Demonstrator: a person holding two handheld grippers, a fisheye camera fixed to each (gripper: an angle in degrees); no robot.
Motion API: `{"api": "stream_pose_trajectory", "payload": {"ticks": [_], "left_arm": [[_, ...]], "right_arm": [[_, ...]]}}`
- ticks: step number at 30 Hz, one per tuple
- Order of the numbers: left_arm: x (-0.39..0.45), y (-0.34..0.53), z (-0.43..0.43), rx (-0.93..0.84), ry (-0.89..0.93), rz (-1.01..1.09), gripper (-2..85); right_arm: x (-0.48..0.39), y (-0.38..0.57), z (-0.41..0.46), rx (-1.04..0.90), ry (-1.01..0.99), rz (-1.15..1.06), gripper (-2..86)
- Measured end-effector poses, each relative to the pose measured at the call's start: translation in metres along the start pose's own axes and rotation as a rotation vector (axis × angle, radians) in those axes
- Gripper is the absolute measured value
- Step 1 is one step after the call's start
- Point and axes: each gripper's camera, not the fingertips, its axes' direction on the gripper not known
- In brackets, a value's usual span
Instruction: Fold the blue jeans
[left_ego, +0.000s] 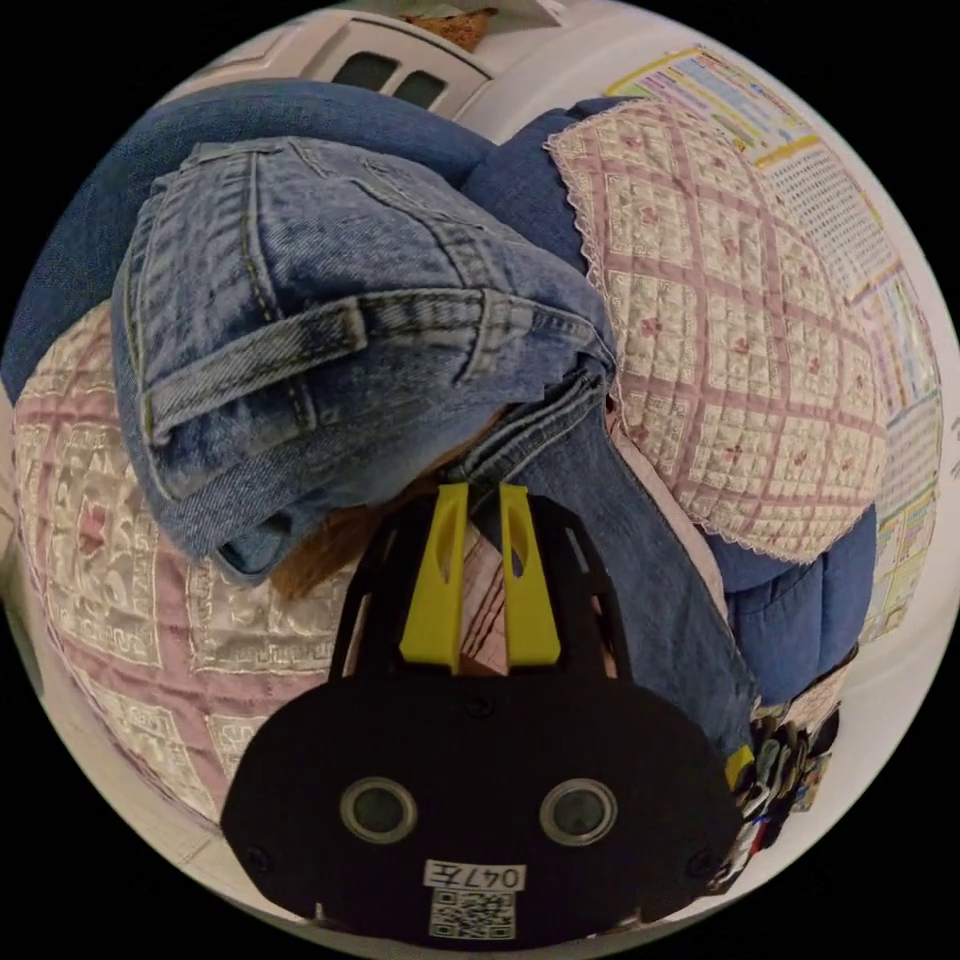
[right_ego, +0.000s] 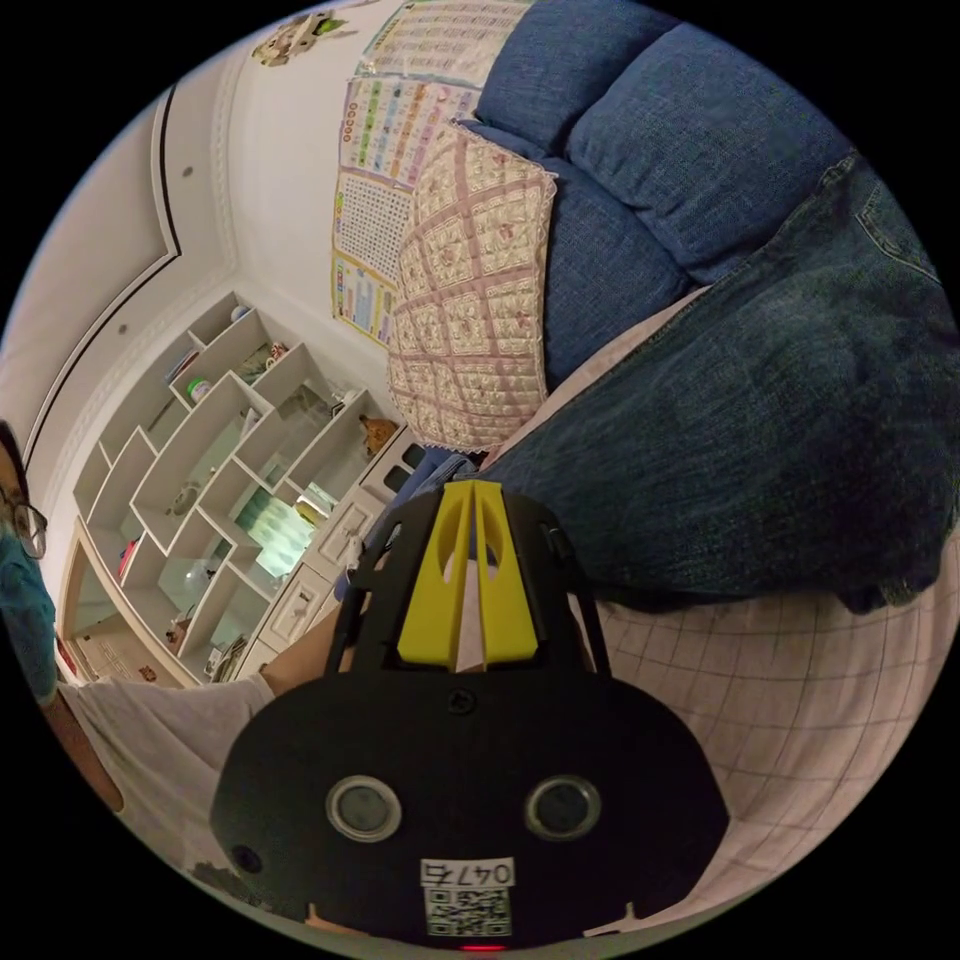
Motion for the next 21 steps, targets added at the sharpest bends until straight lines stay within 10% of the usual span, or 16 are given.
{"api": "stream_pose_trajectory", "payload": {"ticks": [11, 16, 21], "left_arm": [[0.022, -0.011, -0.020, 0.016, -0.129, 0.118, 0.4], [0.084, -0.008, -0.043, 0.170, -0.424, 0.529, -0.7], [0.061, -0.025, -0.008, -0.068, -0.428, 0.418, -0.7]], "right_arm": [[-0.022, 0.017, 0.026, -0.071, 0.019, -0.005, -1.2], [-0.072, 0.008, -0.020, 0.066, 0.192, -0.172, 0.3], [-0.106, 0.000, -0.070, 0.006, 0.558, -0.327, 0.8]]}}
